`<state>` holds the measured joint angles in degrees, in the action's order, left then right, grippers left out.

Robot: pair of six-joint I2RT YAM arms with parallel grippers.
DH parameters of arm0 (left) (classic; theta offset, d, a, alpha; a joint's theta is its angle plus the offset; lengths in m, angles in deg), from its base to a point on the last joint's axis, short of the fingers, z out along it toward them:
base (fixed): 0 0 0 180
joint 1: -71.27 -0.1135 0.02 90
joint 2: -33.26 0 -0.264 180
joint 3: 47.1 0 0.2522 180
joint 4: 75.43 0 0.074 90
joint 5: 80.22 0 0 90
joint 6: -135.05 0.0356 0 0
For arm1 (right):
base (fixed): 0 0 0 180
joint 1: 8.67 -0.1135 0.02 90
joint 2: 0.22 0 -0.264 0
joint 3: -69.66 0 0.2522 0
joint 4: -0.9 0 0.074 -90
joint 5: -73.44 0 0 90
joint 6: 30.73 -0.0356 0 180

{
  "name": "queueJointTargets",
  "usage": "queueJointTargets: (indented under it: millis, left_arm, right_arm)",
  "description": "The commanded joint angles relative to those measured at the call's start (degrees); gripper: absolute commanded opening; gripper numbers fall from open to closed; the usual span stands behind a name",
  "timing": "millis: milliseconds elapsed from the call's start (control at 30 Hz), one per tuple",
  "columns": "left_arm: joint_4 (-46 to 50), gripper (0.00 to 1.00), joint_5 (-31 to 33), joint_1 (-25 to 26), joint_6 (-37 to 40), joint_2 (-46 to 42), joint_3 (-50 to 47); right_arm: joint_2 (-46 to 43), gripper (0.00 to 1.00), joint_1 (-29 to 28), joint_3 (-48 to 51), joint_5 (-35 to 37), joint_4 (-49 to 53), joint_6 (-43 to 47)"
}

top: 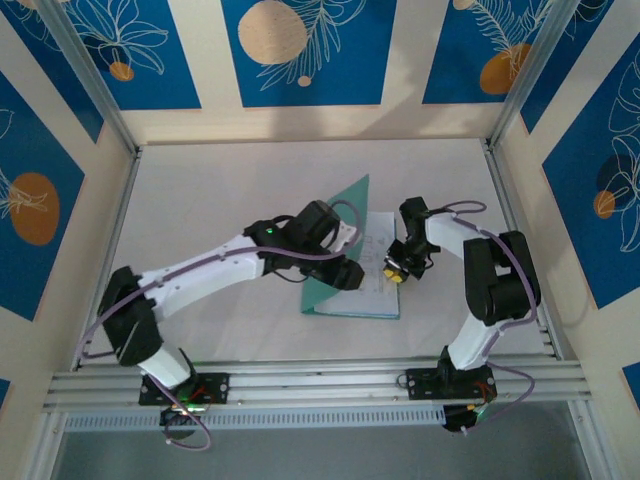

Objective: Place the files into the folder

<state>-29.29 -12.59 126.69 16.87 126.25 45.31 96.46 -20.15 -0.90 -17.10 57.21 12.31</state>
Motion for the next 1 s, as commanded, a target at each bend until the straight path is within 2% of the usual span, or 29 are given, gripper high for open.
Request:
queueJointTargets:
  millis: [0,100,133,167,333,433,500,533,567,600,633,767,967]
  left_arm:
    - [-6.7,0.53,-7.9,0.7,-1.4,3.3,1.4]
    - [-14.9,0.59,-13.6,0.7,-6.5,6.5,0.7]
    - [-17.7,0.68,-15.6,0.7,-8.2,7.4,0.3]
    - [-19.8,0.7,-16.9,0.7,-9.5,8.1,0.2]
    - [-25.1,0.71,-18.2,-0.2,-13.1,8.3,-1.6]
    - [-27.2,0.7,-16.9,-1.9,-15.6,6.5,-4.6]
    - [-30.1,0.7,-15.1,-4.0,-18.5,4.3,-8.4]
    - [-31.8,0.71,-14.3,-5.2,-20.1,2.7,-10.7]
    - [-33.2,0.78,-13.6,-6.6,-21.4,1.5,-12.6]
    - [-33.8,1.0,-12.6,-8.2,-22.5,-0.1,-14.5]
    - [-33.5,1.0,-11.3,-9.9,-23.1,-1.9,-16.1]
    - [-29.7,1.0,-7.7,-17.7,-23.6,-8.7,-20.7]
    - [-20.7,1.0,-3.2,-31.5,-20.1,-18.8,-24.0]
  right_arm:
    - [-9.8,0.24,1.4,0.5,7.9,4.9,-2.7]
    - [-13.3,0.29,4.0,0.7,8.4,5.6,-3.5]
    - [-13.5,0.31,4.8,0.7,7.8,5.5,-3.2]
    - [-13.3,0.32,5.3,0.6,7.2,5.5,-2.9]
    - [-12.1,0.33,6.0,-0.2,6.8,5.4,-2.1]
    - [-12.6,0.33,6.0,-0.3,7.6,5.4,-2.2]
    - [-13.4,0.38,6.0,-0.5,8.0,4.8,-1.4]
    - [-13.7,0.43,5.9,-0.8,8.1,4.5,-0.7]
    - [-14.1,0.58,5.9,-1.1,8.2,4.0,0.0]
    - [-14.8,0.81,5.7,-1.5,8.4,3.2,1.3]
    - [-15.8,1.0,5.7,-1.9,8.2,2.1,2.7]
    - [-20.6,0.99,5.6,-4.2,8.0,-2.4,7.7]
    - [-26.0,0.99,5.6,-10.9,21.7,-0.6,9.9]
